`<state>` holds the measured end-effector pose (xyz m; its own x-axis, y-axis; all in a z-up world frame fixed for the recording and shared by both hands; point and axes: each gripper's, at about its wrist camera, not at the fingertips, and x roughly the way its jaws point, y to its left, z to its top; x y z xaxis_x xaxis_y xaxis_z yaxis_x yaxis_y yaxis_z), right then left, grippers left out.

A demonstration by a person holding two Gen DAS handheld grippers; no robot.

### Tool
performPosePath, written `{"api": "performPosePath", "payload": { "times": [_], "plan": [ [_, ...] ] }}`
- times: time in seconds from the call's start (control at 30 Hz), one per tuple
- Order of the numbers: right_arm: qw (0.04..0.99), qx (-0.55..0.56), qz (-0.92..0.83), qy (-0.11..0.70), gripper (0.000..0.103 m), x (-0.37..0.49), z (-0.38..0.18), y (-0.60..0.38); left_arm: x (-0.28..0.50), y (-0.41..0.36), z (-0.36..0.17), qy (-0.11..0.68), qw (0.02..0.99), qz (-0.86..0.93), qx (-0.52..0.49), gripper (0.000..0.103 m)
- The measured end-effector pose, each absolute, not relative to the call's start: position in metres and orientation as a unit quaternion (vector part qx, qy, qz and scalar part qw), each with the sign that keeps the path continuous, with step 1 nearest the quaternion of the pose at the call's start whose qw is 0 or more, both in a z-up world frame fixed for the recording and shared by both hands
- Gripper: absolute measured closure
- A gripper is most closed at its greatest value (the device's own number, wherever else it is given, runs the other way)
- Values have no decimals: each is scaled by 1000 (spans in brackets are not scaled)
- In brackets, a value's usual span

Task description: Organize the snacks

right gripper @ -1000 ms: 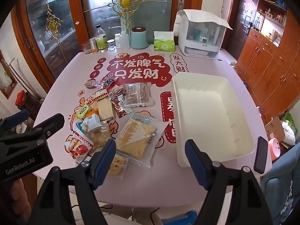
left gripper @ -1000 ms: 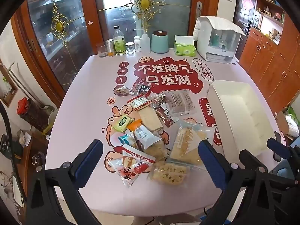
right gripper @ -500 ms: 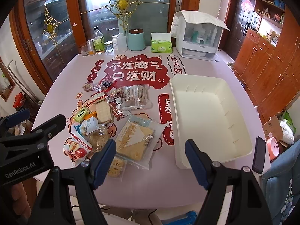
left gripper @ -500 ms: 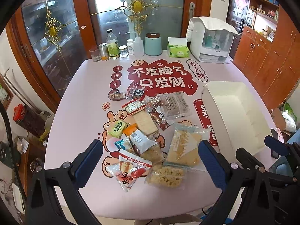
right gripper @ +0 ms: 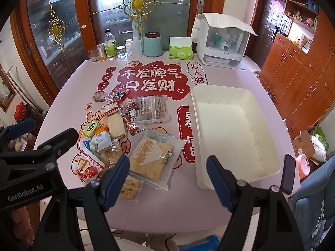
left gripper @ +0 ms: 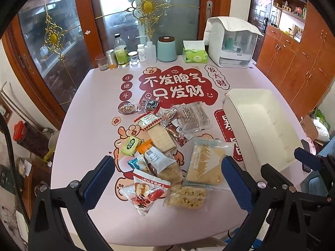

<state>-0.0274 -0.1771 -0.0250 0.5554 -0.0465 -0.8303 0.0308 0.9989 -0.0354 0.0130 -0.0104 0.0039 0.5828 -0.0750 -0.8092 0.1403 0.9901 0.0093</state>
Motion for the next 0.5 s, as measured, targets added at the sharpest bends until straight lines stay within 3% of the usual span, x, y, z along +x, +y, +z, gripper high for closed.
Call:
{"api": "performPosePath", "payload": {
  "times": [0.5],
  "plan": [
    [879, -8, -26, 476, 27, -21, -28, -167, 18, -2, 0, 462, 884, -62, 34, 2]
  ]
}}
